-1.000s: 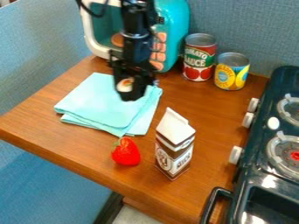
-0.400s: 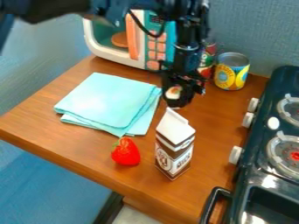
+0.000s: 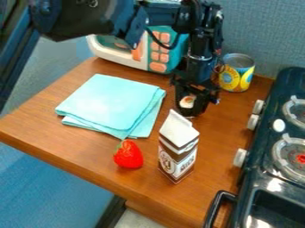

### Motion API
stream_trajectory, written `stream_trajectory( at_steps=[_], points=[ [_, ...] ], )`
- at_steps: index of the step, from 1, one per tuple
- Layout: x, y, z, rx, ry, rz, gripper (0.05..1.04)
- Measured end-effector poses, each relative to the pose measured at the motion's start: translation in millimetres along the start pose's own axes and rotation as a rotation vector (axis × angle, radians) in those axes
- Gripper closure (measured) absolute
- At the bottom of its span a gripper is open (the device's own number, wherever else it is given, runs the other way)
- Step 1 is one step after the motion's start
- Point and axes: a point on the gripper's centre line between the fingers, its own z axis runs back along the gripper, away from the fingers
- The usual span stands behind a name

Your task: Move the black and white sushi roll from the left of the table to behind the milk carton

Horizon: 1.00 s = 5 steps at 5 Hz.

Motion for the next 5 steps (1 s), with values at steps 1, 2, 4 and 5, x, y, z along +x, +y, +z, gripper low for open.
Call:
stream_trajectory(
  at_steps=[1,2,4,5],
  points=[
    [6,1,-4,0.007,-0.009,0.0,0.406],
    [4,1,-8,0.024,0.0,0.033,0.13],
    [-22,-1,-1,0.013,-0.062,0.097,0.087],
    [-35,4,24,0.014,-0.116,0.112,0.087]
  ],
)
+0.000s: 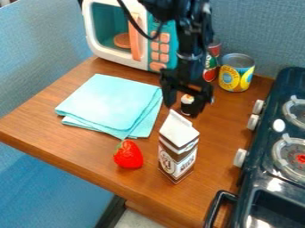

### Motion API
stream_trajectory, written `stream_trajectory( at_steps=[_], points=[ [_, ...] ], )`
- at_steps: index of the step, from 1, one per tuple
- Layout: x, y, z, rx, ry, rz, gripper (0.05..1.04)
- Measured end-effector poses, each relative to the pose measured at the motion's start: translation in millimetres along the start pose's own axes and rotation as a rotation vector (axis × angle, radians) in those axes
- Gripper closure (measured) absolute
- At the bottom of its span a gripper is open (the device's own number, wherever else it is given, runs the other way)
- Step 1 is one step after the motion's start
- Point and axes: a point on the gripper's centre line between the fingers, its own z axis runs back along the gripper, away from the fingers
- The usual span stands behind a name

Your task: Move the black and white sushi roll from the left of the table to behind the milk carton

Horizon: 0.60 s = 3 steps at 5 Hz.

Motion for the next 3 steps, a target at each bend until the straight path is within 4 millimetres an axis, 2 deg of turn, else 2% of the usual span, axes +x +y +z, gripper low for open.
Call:
stream_trajectory(
  at_steps=[1,2,3],
  points=[
    [-27,20,14,0.04,0.016,0.034,0.087],
    [-51,30,33,0.073,0.039,0.042,0.087],
    [-71,40,42,0.063,0.086,0.028,0.087]
  ],
)
